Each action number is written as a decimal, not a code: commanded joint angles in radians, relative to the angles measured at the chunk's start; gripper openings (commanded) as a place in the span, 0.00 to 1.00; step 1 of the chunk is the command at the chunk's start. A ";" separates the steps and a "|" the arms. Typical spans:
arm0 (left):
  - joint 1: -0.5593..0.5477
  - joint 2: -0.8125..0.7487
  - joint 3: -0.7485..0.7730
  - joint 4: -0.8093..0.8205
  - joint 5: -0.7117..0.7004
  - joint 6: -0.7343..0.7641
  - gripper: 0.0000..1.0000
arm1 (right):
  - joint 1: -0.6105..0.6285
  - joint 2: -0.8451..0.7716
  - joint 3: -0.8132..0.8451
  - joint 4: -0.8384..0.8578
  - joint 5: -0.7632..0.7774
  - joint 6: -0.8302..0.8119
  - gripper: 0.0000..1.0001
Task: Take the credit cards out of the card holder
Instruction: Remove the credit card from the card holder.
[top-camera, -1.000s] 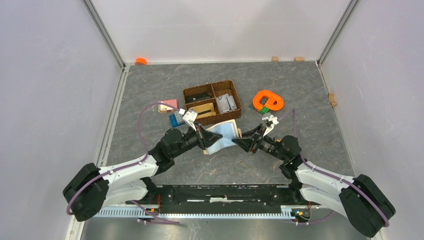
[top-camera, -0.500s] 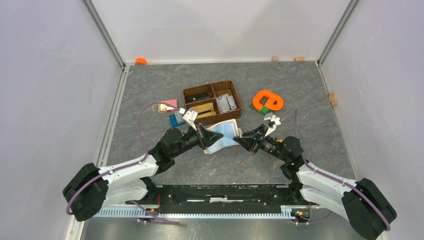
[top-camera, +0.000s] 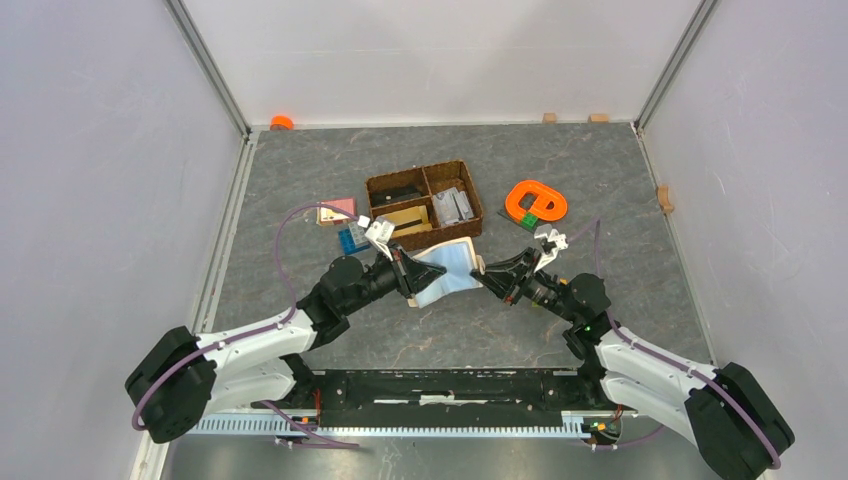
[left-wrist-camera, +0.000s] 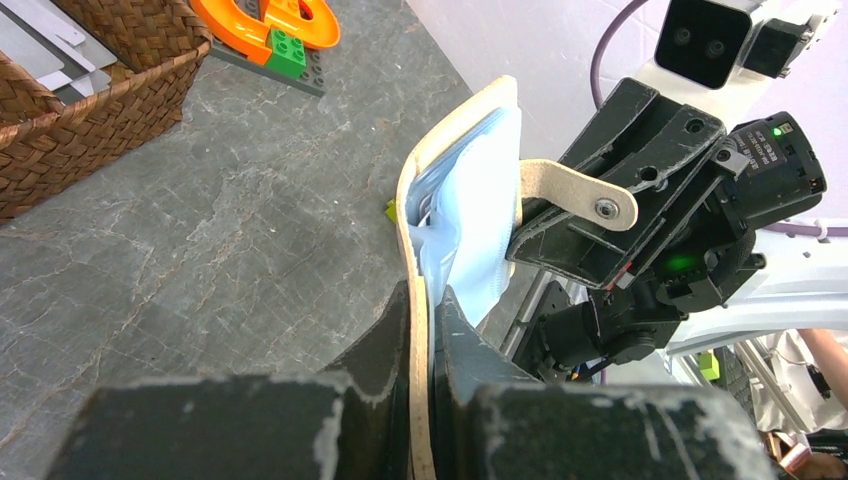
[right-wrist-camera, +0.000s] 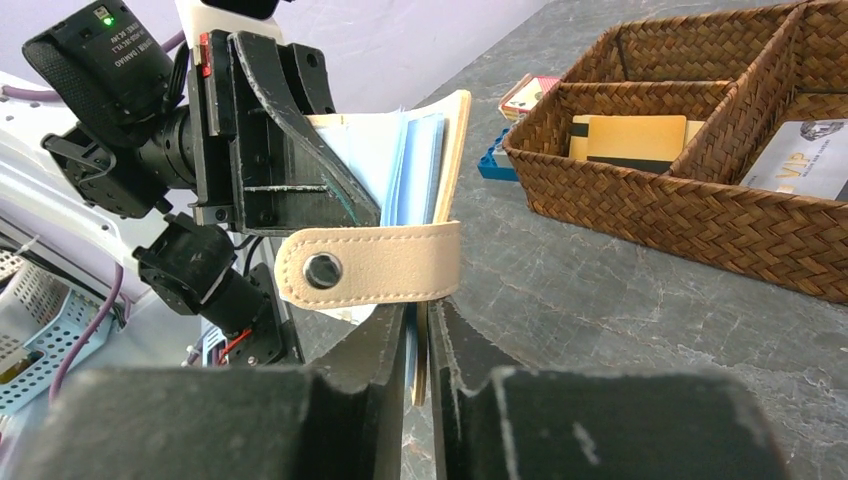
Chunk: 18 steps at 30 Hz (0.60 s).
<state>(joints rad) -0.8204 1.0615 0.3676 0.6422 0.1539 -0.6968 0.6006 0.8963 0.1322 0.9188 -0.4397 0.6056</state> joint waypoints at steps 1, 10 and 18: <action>0.010 -0.006 0.003 0.000 -0.060 0.049 0.02 | 0.001 -0.007 0.007 0.144 -0.051 0.029 0.13; 0.010 0.004 -0.018 0.133 0.047 0.032 0.02 | 0.005 0.024 0.027 0.121 -0.062 0.010 0.05; 0.010 0.028 -0.013 0.184 0.108 0.020 0.02 | 0.044 0.074 0.055 0.144 -0.105 0.004 0.05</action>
<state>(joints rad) -0.8051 1.0657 0.3412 0.7250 0.2115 -0.6964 0.5999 0.9539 0.1337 0.9874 -0.4538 0.6147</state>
